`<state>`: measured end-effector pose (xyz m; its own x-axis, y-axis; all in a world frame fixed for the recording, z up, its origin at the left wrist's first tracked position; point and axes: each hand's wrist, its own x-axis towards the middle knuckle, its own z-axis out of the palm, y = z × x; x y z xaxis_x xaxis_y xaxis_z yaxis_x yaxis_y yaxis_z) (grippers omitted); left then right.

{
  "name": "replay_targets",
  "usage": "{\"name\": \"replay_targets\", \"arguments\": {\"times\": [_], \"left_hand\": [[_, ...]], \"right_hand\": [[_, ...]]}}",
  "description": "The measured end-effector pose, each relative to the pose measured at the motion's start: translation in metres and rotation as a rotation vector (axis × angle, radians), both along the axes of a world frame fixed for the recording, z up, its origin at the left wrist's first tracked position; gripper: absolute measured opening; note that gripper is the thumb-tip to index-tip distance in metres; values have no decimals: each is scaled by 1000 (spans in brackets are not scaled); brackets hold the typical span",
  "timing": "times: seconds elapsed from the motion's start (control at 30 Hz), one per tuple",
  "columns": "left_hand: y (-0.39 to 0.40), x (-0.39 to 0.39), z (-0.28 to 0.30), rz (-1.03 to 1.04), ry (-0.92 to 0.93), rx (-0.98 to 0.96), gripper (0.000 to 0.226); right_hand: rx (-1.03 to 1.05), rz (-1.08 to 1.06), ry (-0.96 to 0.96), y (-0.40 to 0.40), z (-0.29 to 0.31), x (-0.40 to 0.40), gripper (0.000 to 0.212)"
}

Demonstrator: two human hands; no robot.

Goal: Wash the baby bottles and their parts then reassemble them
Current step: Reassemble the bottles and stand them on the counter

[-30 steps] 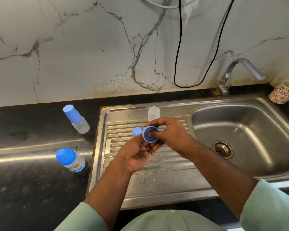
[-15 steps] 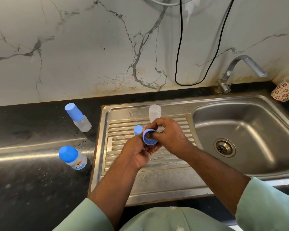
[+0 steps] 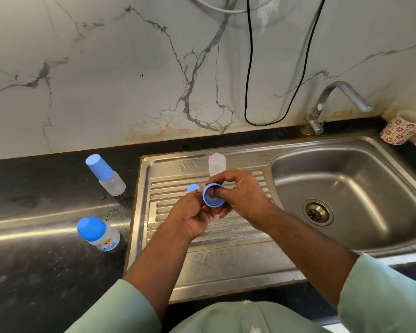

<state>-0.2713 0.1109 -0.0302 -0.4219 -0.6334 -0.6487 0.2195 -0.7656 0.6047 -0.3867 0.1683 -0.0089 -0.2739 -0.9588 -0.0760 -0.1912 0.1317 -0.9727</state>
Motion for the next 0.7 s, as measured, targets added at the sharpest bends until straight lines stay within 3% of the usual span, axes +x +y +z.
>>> {"name": "replay_targets", "arguments": {"times": [0.13,0.23,0.33,0.43,0.5,0.57,0.63,0.7], "left_hand": [[-3,-12,-2,-47,-81,27,15],[-10,-20,-3,-123,-136,30,16],[-18,-34,0,-241,-242,-152,10],[-38,-50,-6,-201,-524,-451,13],[-61,-60,-15,-150,-838,-840,29],[-84,-72,-22,-370,-1116,-1173,59],[-100,-87,-27,-656,-1284,-1222,85],[-109,-98,-39,-849,-1366,-1186,94]], "right_hand": [[2,5,75,2,-6,-10,11],[8,84,-31,7,-7,-24,7],[50,30,-318,8,-15,-40,18],[171,-90,-433,2,-32,-60,11],[239,-75,-235,0,-36,-74,18],[101,-107,89,-2,-31,-81,28],[-157,-192,246,-6,-31,-88,43],[-135,-120,289,-16,-49,-99,62]]}}
